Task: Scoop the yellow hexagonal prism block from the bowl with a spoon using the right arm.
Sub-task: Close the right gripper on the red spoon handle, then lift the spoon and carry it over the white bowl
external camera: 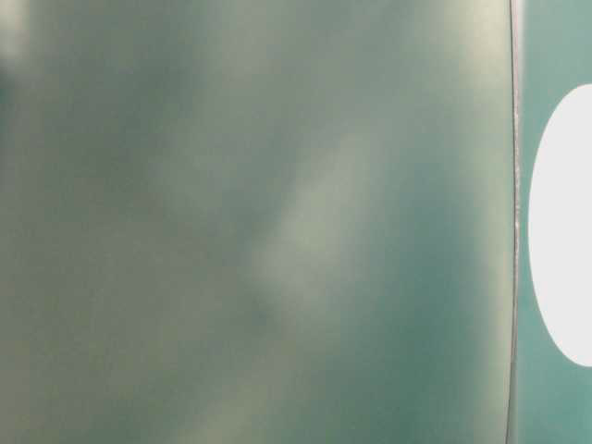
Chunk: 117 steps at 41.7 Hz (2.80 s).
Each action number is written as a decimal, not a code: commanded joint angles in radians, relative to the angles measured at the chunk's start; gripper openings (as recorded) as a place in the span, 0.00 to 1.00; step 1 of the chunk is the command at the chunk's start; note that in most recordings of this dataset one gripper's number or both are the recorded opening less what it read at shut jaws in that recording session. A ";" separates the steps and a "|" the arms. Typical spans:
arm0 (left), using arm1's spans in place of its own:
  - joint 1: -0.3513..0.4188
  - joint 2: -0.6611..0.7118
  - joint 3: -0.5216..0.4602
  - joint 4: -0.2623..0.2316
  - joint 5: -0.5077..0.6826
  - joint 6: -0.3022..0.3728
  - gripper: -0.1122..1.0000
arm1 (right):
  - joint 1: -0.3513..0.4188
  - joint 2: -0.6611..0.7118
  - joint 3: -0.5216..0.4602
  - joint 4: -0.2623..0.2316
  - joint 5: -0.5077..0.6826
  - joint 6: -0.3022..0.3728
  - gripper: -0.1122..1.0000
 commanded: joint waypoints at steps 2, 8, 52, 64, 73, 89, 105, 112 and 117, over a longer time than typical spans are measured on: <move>0.000 0.005 -0.029 0.003 -0.012 0.002 0.13 | 0.005 -0.021 -0.008 -0.002 -0.012 -0.003 0.56; 0.000 0.005 -0.028 0.003 -0.012 0.002 0.13 | 0.005 -0.023 -0.006 -0.002 -0.015 -0.005 0.56; 0.000 0.005 -0.028 0.003 -0.006 0.002 0.13 | -0.003 -0.021 -0.008 0.003 -0.035 -0.003 0.51; 0.000 0.005 -0.028 0.003 -0.005 0.002 0.13 | -0.005 -0.021 -0.008 0.003 -0.035 -0.003 0.51; 0.000 0.005 -0.028 0.003 -0.005 0.002 0.13 | -0.005 -0.021 -0.006 0.003 -0.034 -0.005 0.42; 0.000 0.005 -0.028 0.003 -0.005 0.002 0.13 | -0.012 -0.087 -0.008 0.003 -0.029 -0.003 0.32; 0.000 0.005 -0.029 0.003 -0.011 -0.009 0.13 | -0.178 -0.459 -0.075 0.000 0.357 -0.178 0.32; 0.000 0.005 -0.029 0.003 -0.011 -0.015 0.13 | -0.273 -0.603 -0.160 0.000 0.601 -0.330 0.32; 0.000 0.005 -0.029 0.003 -0.012 -0.015 0.13 | -0.364 -0.678 -0.233 0.000 0.792 -0.402 0.32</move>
